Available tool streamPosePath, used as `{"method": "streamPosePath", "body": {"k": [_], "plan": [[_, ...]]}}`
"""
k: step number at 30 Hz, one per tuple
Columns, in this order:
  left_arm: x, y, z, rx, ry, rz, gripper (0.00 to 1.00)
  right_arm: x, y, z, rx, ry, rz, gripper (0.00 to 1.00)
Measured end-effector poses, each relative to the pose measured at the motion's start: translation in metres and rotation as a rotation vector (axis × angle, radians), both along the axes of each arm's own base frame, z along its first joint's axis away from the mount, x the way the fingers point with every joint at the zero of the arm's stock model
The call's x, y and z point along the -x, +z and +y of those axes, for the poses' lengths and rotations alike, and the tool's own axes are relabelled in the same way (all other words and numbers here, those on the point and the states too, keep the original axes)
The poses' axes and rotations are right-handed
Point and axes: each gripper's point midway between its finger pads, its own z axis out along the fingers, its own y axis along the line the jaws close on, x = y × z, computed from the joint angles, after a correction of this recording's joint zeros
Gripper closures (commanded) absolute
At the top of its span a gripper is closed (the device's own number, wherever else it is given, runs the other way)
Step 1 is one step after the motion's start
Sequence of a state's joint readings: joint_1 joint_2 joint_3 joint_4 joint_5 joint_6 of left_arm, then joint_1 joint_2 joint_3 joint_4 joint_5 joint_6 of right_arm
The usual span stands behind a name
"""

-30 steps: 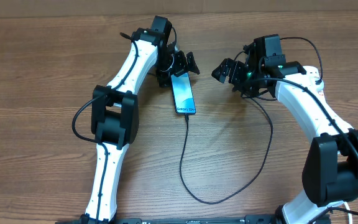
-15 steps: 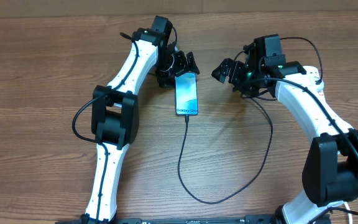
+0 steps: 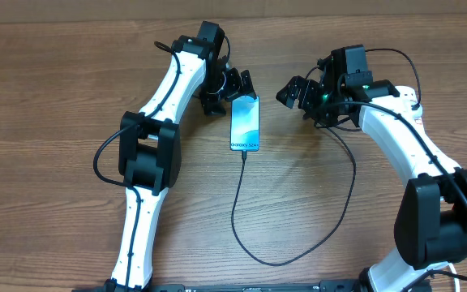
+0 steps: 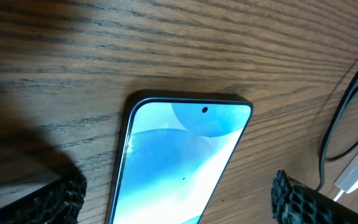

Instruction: Plug charger to phone and switch on socket

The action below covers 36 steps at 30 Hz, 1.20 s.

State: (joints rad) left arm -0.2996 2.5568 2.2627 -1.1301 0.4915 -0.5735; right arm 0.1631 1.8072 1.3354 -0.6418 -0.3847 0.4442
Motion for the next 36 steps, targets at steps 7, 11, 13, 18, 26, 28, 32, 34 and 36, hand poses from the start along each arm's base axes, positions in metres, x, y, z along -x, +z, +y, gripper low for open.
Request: {"method": "streamPosePath", "body": {"k": [7,11,13,18,26,28,32,34,36], "plan": [[-0.007,0.004,0.012,-0.055,-0.074,-0.083,0.0,0.0,0.0,0.0,0.001,0.0,0.002,0.0],[-0.013,0.027,0.024,-0.089,-0.136,-0.172,0.0,0.0,-0.001,-0.001,0.008,-0.003,0.002,0.0],[-0.014,0.052,0.029,-0.107,-0.166,-0.232,0.0,0.0,-0.001,-0.002,0.01,-0.005,0.002,0.0],[0.001,0.148,0.06,-0.237,-0.203,-0.407,0.0,0.0,-0.002,-0.003,0.016,-0.008,0.002,0.0],[0.021,0.22,0.101,-0.422,-0.174,-0.539,0.0,0.0,-0.002,-0.003,0.017,-0.009,0.001,0.0],[0.02,0.218,0.104,-0.44,-0.177,-0.537,0.0,0.0,-0.002,-0.003,0.017,-0.009,0.002,0.0],[0.019,0.215,0.107,-0.461,-0.175,-0.529,0.0,0.002,-0.003,-0.003,0.02,-0.009,0.014,0.0],[0.019,0.215,0.108,-0.465,-0.174,-0.529,0.0,0.007,-0.006,-0.004,0.025,-0.01,0.038,0.0],[0.019,0.215,0.108,-0.469,-0.174,-0.53,0.0,0.01,-0.008,-0.006,0.033,-0.011,0.053,0.0]]}}
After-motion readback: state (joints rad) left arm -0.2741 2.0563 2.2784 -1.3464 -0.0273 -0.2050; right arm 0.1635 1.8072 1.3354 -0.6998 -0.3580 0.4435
